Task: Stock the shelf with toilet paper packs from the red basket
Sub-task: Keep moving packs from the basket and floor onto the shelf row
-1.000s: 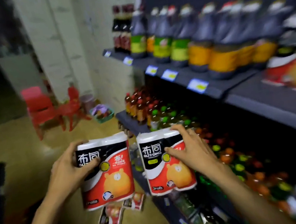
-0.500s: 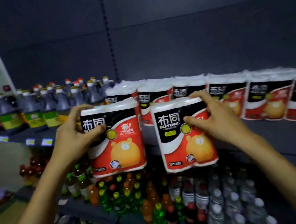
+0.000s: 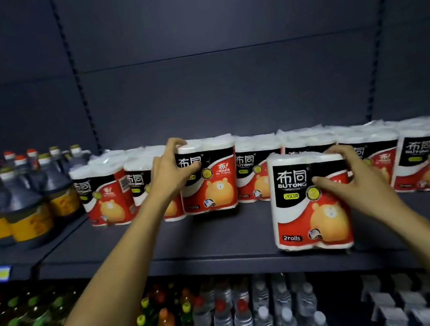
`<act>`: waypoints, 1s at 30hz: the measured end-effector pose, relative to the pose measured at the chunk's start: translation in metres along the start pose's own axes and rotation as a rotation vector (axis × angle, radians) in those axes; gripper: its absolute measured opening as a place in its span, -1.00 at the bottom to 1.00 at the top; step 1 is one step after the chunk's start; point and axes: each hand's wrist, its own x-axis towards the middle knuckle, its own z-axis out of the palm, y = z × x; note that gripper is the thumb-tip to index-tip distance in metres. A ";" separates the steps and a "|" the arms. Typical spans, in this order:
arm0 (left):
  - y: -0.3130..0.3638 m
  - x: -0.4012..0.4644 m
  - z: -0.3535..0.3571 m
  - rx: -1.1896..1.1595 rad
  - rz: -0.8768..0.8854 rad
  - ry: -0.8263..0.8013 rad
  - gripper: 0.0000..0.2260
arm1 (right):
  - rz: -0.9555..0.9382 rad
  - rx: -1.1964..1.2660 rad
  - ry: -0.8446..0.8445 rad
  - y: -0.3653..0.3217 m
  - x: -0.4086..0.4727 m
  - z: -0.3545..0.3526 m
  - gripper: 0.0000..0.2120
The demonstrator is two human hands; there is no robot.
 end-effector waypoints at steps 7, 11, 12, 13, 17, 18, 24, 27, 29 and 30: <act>-0.031 0.027 0.041 0.182 0.045 -0.036 -0.56 | 0.047 0.011 0.018 0.022 0.025 0.005 -0.46; -0.034 0.024 0.047 0.300 0.082 -0.008 -0.56 | 0.034 0.011 0.046 0.021 0.038 0.017 -0.49; -0.033 0.024 0.046 0.349 0.092 -0.004 -0.56 | 0.027 0.020 0.046 0.020 0.041 0.022 -0.50; -0.031 0.024 0.045 0.411 0.100 -0.004 -0.56 | 0.025 0.031 0.039 0.018 0.044 0.027 -0.49; -0.019 0.019 0.025 0.525 0.076 -0.006 -0.39 | 0.020 0.043 0.029 0.003 0.063 0.051 -0.47; -0.018 0.016 0.019 0.484 0.064 0.016 -0.38 | 0.014 0.050 0.030 -0.002 0.068 0.058 -0.46; -0.037 -0.010 -0.017 0.286 0.037 -0.167 -0.72 | 0.018 0.079 0.026 -0.022 0.088 0.103 -0.48; -0.054 -0.029 -0.027 0.288 -0.011 -0.327 -0.79 | 0.039 0.108 0.049 -0.020 0.087 0.111 -0.47; -0.064 -0.040 -0.031 0.282 -0.042 -0.323 -0.80 | 0.042 0.101 0.049 -0.017 0.083 0.114 -0.46; -0.067 -0.044 -0.033 0.278 -0.059 -0.314 -0.80 | 0.041 0.090 0.045 -0.016 0.081 0.116 -0.45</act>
